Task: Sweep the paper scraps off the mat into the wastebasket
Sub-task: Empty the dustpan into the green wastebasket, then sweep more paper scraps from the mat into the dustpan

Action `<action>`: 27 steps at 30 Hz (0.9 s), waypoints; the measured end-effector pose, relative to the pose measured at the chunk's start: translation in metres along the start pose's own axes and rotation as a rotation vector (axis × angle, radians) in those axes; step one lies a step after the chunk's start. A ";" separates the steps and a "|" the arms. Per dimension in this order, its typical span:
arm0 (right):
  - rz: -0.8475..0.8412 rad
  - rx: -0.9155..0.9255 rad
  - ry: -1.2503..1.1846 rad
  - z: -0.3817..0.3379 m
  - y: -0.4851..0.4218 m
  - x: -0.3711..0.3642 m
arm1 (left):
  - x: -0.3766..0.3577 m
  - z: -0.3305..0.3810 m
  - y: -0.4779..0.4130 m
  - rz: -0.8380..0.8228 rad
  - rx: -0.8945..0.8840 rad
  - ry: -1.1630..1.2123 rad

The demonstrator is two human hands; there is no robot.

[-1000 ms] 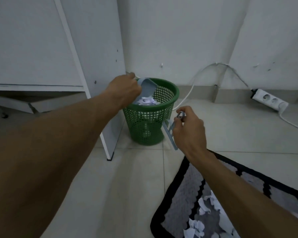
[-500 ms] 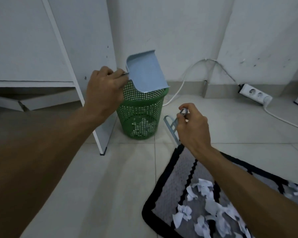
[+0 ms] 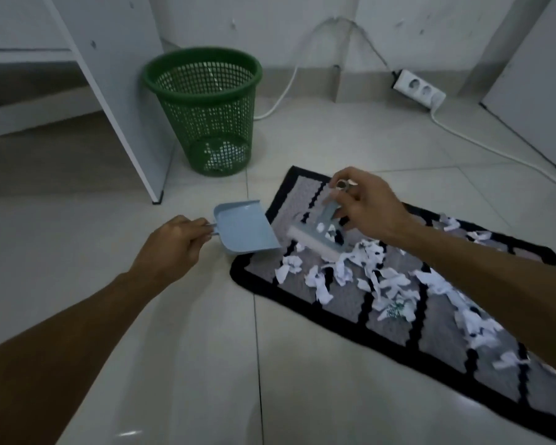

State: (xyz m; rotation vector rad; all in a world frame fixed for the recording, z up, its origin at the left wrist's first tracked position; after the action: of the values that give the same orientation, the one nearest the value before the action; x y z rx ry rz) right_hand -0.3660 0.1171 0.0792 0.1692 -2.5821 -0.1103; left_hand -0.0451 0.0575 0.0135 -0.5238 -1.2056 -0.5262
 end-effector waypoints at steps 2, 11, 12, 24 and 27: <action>-0.214 -0.027 -0.138 0.000 0.014 -0.031 | -0.007 -0.003 0.009 -0.038 0.047 0.014; -0.057 -0.032 -0.062 0.028 0.012 -0.019 | -0.020 0.007 0.029 -0.144 0.019 -0.013; -0.028 -0.044 -0.090 0.030 0.012 -0.011 | -0.020 0.008 0.031 -0.145 -0.003 -0.008; 0.393 -0.051 0.403 0.038 0.005 0.034 | -0.046 0.043 0.027 -0.164 -0.049 0.105; 0.242 -0.030 0.612 0.042 0.005 -0.016 | -0.049 0.054 0.026 -0.161 0.001 0.137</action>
State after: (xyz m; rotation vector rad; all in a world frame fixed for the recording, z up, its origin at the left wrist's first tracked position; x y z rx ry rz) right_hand -0.3750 0.1262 0.0355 -0.1099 -1.9701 -0.0043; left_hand -0.0811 0.1167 -0.0216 -0.3855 -1.1217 -0.6878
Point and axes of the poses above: each hand's wrist, its own y-axis away from the middle knuckle, its own x-axis out of the back of the hand, z = x × y, the point moved 3 cm from there along -y, towards the middle knuckle, and after that the axes turned 15 degrees about -z, right-handed, at the moved point
